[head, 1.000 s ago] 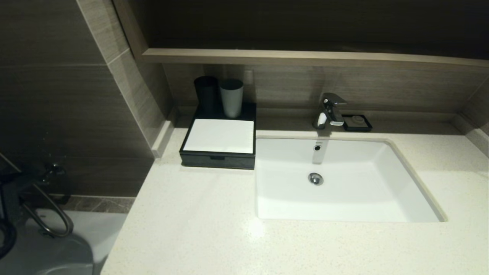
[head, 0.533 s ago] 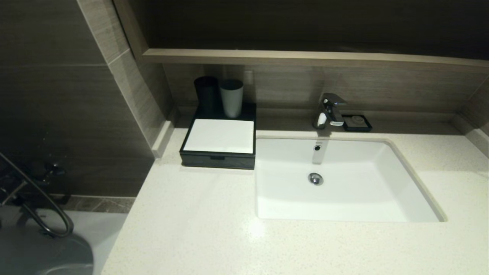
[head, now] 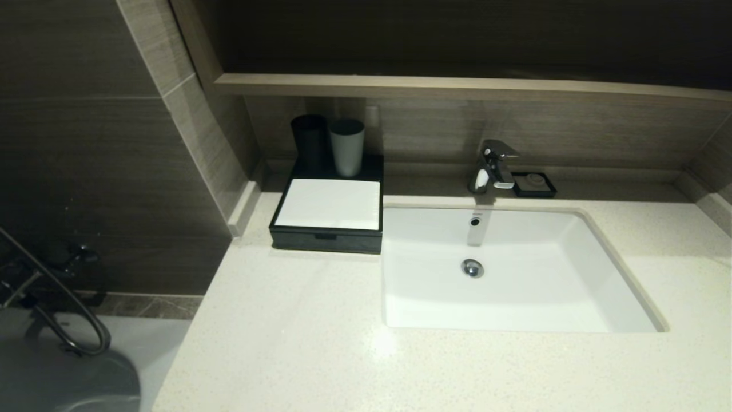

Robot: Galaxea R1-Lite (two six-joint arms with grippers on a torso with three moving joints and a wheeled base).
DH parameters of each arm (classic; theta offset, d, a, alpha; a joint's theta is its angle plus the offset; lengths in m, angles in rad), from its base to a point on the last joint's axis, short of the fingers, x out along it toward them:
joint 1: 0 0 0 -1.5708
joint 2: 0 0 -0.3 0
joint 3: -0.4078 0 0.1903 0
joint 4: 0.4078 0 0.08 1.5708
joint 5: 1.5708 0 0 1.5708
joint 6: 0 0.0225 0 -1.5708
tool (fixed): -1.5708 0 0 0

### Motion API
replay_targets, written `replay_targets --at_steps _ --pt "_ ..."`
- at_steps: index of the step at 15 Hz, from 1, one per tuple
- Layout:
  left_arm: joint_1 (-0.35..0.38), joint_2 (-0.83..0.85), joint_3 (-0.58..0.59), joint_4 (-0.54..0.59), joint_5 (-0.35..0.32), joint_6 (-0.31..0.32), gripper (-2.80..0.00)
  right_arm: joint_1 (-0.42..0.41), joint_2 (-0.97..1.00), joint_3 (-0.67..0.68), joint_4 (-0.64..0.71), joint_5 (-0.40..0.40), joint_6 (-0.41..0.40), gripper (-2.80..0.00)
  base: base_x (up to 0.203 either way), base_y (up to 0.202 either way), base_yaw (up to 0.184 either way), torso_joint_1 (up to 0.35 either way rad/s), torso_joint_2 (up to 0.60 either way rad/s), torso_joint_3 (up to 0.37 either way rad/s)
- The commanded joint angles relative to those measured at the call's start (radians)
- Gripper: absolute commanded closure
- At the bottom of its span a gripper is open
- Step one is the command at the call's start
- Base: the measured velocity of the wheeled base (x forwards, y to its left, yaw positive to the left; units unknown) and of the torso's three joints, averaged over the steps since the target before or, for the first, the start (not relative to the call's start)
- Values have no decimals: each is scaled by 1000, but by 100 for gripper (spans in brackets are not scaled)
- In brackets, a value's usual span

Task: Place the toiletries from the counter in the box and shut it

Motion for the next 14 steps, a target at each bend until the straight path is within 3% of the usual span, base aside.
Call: replay_targets --at_steps 1,10,14 --pt "27 -72 45 0 -19 0 0 0 1 -1 0 0 0 0 0 0 0 0 0 0" --pt "18 -170 120 -44 -27 2 0 0 1 -1 0 0 0 0 0 0 0 0 0 0" --pt "17 -191 168 -75 -66 -1 0 0 -1 0 0 0 0 0 0 0 0 0 0 0"
